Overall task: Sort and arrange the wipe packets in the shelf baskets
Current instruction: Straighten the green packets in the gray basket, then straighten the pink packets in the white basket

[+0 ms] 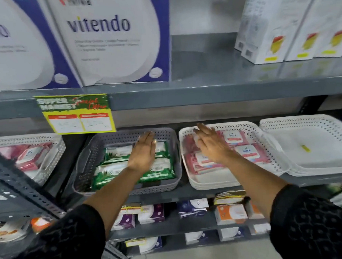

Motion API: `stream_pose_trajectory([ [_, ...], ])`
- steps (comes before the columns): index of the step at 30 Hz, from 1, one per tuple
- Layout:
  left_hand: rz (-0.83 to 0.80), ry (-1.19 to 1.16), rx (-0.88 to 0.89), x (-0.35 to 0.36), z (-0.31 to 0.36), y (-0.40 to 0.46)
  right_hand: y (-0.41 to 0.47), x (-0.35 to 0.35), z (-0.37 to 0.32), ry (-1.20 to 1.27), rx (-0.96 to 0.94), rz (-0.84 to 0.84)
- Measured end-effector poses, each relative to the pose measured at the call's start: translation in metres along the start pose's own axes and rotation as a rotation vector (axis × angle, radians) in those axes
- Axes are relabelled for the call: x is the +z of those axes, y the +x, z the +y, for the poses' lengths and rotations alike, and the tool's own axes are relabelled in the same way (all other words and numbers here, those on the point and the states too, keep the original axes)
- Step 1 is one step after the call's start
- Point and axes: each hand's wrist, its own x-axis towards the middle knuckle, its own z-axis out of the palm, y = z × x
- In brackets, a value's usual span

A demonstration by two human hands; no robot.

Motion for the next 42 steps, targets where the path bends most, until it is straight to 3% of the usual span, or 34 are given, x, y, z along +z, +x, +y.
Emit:
stream_pose_trajectory([
  [4,-0.011,0.049,0.162,0.03,0.075,0.015,-0.041,-0.008,0.09,-0.183,0.22,-0.222],
  [8,-0.165,0.196,0.203,0.078,0.12,0.031,-0.057,-0.01,0.138,-0.139,0.318,-0.247],
  [11,-0.274,0.257,0.069,0.114,0.133,0.045,-0.059,-0.006,0.16,-0.118,0.311,-0.273],
  [16,-0.322,0.17,-0.145,0.147,0.137,0.048,-0.06,0.008,0.169,-0.093,0.263,-0.24],
  [22,-0.322,0.15,-0.036,0.15,0.143,0.05,-0.045,0.02,0.169,-0.023,0.188,-0.276],
  [34,-0.328,0.103,-0.024,0.143,0.144,0.044,-0.044,0.014,0.17,0.014,-0.028,-0.282],
  [42,-0.326,0.179,-0.044,0.145,0.148,0.044,-0.046,0.018,0.166,-0.024,-0.028,-0.251],
])
